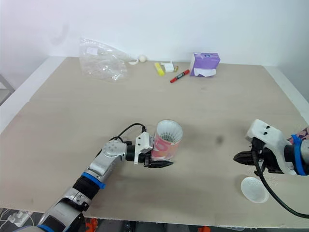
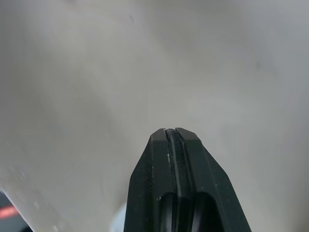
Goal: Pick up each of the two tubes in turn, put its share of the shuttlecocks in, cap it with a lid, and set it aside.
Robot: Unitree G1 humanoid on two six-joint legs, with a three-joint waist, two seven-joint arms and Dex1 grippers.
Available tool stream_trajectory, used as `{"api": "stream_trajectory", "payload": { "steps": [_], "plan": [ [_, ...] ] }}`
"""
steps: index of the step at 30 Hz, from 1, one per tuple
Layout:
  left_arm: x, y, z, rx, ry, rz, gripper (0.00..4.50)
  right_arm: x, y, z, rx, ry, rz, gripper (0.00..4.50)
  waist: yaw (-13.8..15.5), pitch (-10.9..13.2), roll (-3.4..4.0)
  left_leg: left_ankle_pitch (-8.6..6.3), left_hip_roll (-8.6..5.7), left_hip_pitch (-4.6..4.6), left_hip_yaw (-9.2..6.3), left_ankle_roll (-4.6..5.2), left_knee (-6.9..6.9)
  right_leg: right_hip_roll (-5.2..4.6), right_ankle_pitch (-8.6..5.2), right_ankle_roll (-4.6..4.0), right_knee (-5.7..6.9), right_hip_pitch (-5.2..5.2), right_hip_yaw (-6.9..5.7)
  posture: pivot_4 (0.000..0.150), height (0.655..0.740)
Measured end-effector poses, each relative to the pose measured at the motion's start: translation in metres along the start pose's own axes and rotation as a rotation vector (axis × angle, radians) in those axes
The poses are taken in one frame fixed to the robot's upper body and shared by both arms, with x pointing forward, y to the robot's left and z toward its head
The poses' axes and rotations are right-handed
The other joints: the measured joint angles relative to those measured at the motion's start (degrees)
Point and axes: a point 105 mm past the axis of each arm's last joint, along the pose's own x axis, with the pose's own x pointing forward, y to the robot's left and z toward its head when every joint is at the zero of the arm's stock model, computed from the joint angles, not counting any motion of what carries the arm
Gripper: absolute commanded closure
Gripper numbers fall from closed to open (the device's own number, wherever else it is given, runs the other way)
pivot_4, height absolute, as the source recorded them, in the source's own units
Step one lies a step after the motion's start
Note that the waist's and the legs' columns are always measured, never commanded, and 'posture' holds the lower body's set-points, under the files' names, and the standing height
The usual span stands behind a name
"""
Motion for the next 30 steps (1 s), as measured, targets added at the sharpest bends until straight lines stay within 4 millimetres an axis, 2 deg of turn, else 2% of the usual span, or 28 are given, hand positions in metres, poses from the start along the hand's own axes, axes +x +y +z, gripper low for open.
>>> {"api": "stream_trajectory", "payload": {
  "steps": [3,5,6,8,10,16,22,26,28,30],
  "plan": [
    [0.000,0.000,0.000,0.009,-0.001,-0.014,1.54,-0.005,-0.008,-0.016,0.032,0.058,-0.034,3.18,0.0,0.0,0.00,0.00,-0.02,0.00,0.01,0.00,0.00,0.00,-0.01,0.01,-0.03,0.00,0.04,0.150,0.7400],
    [0.001,-0.001,0.000,0.010,-0.001,-0.023,1.54,-0.006,-0.011,-0.022,0.057,0.073,-0.041,2.19,0.0,0.0,0.00,0.00,-0.02,0.01,0.02,0.00,0.00,0.00,0.00,0.02,-0.03,0.00,0.04,0.150,0.7400],
    [0.001,-0.001,0.000,0.012,-0.002,-0.031,1.54,-0.006,-0.012,-0.025,0.071,0.078,-0.044,1.88,0.0,0.0,0.00,0.00,-0.01,0.00,0.01,0.00,0.00,0.00,0.00,0.02,-0.03,0.00,0.03,0.150,0.7400],
    [0.001,-0.004,0.000,0.018,-0.004,-0.057,1.54,-0.007,-0.018,-0.038,0.102,0.110,-0.071,0.68,0.0,0.0,0.00,0.00,-0.01,0.00,0.00,0.00,0.00,0.01,-0.01,0.00,-0.03,0.01,0.03,0.150,0.7400],
    [0.001,-0.005,0.000,0.019,-0.005,-0.063,1.54,-0.008,-0.024,-0.048,0.121,0.134,-0.103,0.04,-0.1,0.0,0.00,0.00,-0.02,0.01,0.03,0.00,0.00,0.01,-0.02,0.00,-0.03,0.00,0.06,0.150,0.7400],
    [0.001,-0.006,-0.001,0.020,-0.002,-0.074,1.54,0.003,-0.023,-0.062,0.142,0.153,-0.096,0.04,-0.1,0.0,0.01,0.00,0.00,0.03,0.02,0.00,0.00,0.04,-0.01,0.01,-0.03,0.01,0.06,0.150,0.7400],
    [0.001,-0.007,-0.001,0.023,0.002,-0.082,1.54,0.016,-0.021,-0.069,0.136,0.159,-0.063,0.04,-0.1,0.0,0.04,0.00,-0.01,0.04,0.02,0.00,0.00,0.05,0.02,0.07,-0.03,0.02,0.07,0.150,0.7400],
    [0.002,-0.008,-0.002,0.024,0.004,-0.084,1.54,0.017,-0.020,-0.072,0.125,0.165,-0.052,0.04,-0.1,0.0,0.06,0.00,-0.01,0.04,0.03,0.00,0.00,0.05,0.03,0.08,-0.03,0.02,0.08,0.150,0.7400],
    [0.002,-0.008,-0.002,0.023,0.004,-0.084,1.54,0.018,-0.019,-0.074,0.111,0.170,-0.043,0.55,-0.1,0.0,0.06,0.00,-0.01,0.04,0.03,0.00,0.00,0.05,0.03,0.07,-0.03,0.02,0.08,0.150,0.7400],
    [0.002,-0.008,-0.002,0.022,0.004,-0.083,1.54,0.021,-0.018,-0.077,0.109,0.178,-0.026,1.38,-0.1,0.0,0.07,0.00,-0.01,0.05,0.03,0.00,0.00,0.05,0.03,0.08,-0.03,0.03,0.08,0.150,0.7400]
  ]
}}
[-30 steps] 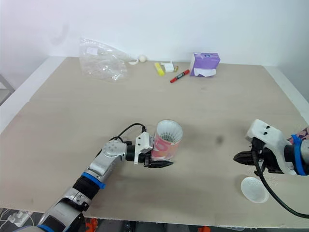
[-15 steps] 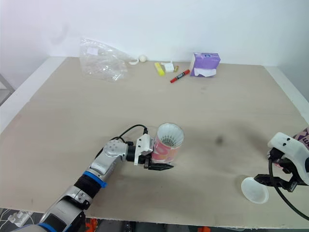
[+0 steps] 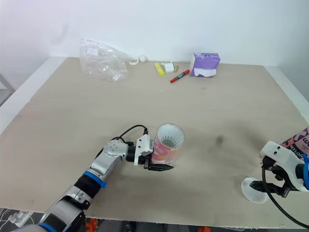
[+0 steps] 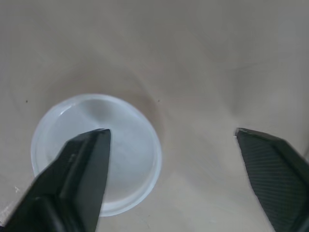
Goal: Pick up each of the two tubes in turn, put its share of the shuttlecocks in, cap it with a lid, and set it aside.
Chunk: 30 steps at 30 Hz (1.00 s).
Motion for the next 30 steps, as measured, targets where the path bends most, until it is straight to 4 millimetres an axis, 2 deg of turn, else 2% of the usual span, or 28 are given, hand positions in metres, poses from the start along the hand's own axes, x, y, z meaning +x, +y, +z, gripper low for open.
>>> {"api": "stream_trajectory", "payload": {
  "steps": [6,12,17,19,20,21,22,25,30],
  "plan": [
    [0.000,0.000,0.000,-0.003,0.001,0.004,1.54,0.003,0.004,-0.004,-0.026,0.005,0.032,4.42,0.0,0.0,0.00,0.00,0.00,0.05,0.00,0.00,0.00,0.00,0.08,0.14,0.00,0.04,0.01,0.150,0.7400],
    [-0.001,0.001,-0.001,-0.008,0.003,0.016,1.54,0.004,0.006,-0.005,-0.043,0.010,0.036,4.47,0.0,0.0,-0.05,0.00,0.01,0.12,-0.02,0.00,0.01,0.00,0.08,0.13,0.00,0.13,-0.01,0.150,0.7400],
    [-0.001,0.002,-0.001,-0.009,0.005,0.019,1.54,0.005,0.011,0.004,-0.111,-0.021,0.047,4.47,0.0,0.0,-0.04,0.01,0.02,0.15,-0.01,-0.01,0.01,0.03,0.08,0.12,0.00,0.13,0.01,0.150,0.7400],
    [-0.003,0.004,-0.001,-0.014,0.004,0.029,1.54,0.000,0.015,0.028,-0.175,-0.092,0.064,4.47,-0.1,0.0,0.03,0.04,0.02,0.16,0.02,-0.01,0.01,0.04,0.08,0.13,0.00,0.11,0.05,0.150,0.7400],
    [-0.005,0.005,-0.002,-0.022,0.003,0.039,1.54,-0.009,0.017,0.053,-0.245,-0.154,0.069,4.47,-0.3,0.0,0.10,0.04,0.02,0.21,0.09,-0.01,0.04,0.03,0.09,0.16,0.00,0.11,0.11,0.150,0.7400],
    [-0.006,0.007,-0.003,-0.027,0.005,0.043,1.54,-0.017,0.018,0.067,-0.291,-0.186,0.061,4.47,-0.3,0.1,0.23,0.06,0.02,0.24,0.15,0.02,0.05,0.02,0.06,0.19,0.00,0.12,0.14,0.150,0.7400],
    [-0.006,0.009,-0.003,-0.034,0.005,0.049,1.54,-0.030,0.019,0.093,-0.353,-0.250,0.046,4.47,-0.3,0.2,0.39,0.14,0.02,0.25,0.20,0.11,0.05,0.00,0.07,0.25,0.00,0.10,0.15,0.150,0.7400],
    [-0.003,0.010,-0.003,-0.041,0.004,0.054,1.54,-0.068,0.029,0.148,-0.532,-0.383,-0.009,4.47,-0.1,0.2,0.43,0.26,0.10,0.22,0.04,0.15,0.04,0.03,0.12,0.15,-0.01,0.13,-0.07,0.150,0.7400],
    [-0.003,0.014,-0.002,-0.018,0.004,0.063,1.54,-0.096,0.063,0.202,-0.746,-0.512,0.046,4.47,-0.2,0.3,0.33,0.35,0.14,0.12,0.07,0.00,0.04,0.03,0.17,0.05,-0.01,0.01,-0.04,0.150,0.7400]
  ]
}}
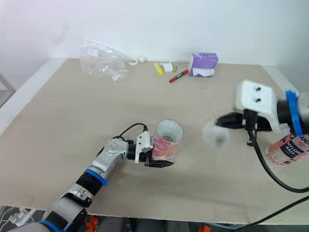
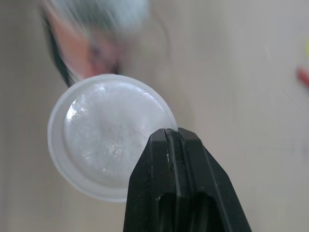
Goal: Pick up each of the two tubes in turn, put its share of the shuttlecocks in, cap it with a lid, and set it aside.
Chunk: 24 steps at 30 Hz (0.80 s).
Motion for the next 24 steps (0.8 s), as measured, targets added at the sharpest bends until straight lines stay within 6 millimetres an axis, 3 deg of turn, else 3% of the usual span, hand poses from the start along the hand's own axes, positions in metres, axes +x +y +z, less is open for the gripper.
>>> {"api": "stream_trajectory", "payload": {
  "steps": [3,9,13,24],
  "plan": [
    [0.000,0.001,0.000,0.006,-0.001,0.003,1.54,0.012,0.003,0.028,-0.087,-0.070,0.075,4.47,0.0,0.0,-0.08,-0.01,-0.01,-0.03,0.03,0.00,0.00,-0.02,0.02,-0.03,-0.01,-0.03,0.02,0.150,0.7400],
    [-0.001,0.004,0.000,0.012,0.000,0.022,1.54,0.048,0.003,0.062,-0.207,-0.166,0.170,4.47,-0.2,0.0,-0.07,0.00,0.02,-0.03,0.04,0.00,0.00,-0.02,0.24,-0.30,-0.01,-0.07,-0.02,0.150,0.7400],
    [0.000,0.005,0.000,0.015,0.000,0.028,1.54,0.065,-0.001,0.053,-0.221,-0.126,0.187,4.47,-0.1,0.0,-0.08,0.00,-0.02,-0.05,0.07,0.00,0.00,-0.06,0.31,-0.27,-0.01,-0.07,0.00,0.150,0.7400],
    [-0.003,0.007,0.000,0.016,0.005,0.047,1.54,0.065,-0.008,0.040,-0.274,-0.065,0.189,4.47,-0.3,0.0,-0.07,0.00,0.05,-0.03,0.11,0.00,0.00,-0.04,0.39,-0.35,-0.01,-0.11,-0.06,0.150,0.7400]
  ]
}}
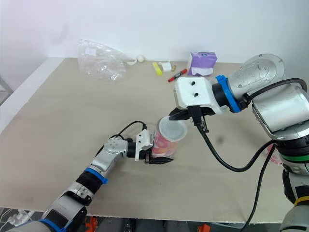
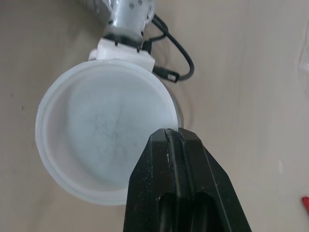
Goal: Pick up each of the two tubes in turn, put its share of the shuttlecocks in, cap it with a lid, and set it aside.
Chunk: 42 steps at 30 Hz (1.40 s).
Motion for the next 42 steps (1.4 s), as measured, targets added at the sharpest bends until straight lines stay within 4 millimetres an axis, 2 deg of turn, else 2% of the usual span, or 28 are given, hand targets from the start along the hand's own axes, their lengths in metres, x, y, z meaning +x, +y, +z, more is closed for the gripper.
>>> {"api": "stream_trajectory", "payload": {
  "steps": [25,42],
  "plan": [
    [-0.001,-0.001,-0.001,-0.013,0.000,0.017,1.54,0.011,-0.010,-0.005,-0.043,-0.006,-0.026,4.47,-0.2,0.0,0.01,0.00,0.02,0.01,0.02,-0.01,0.00,-0.01,0.01,-0.02,0.00,0.00,-0.02,0.150,0.7400],
    [0.000,-0.001,-0.001,-0.010,-0.001,0.020,1.54,0.016,-0.006,0.004,0.006,-0.047,-0.013,4.47,-0.2,0.0,0.01,0.00,0.04,0.00,0.00,-0.01,0.00,-0.03,0.01,-0.03,0.00,0.00,-0.10,0.150,0.7400]
  ]
}}
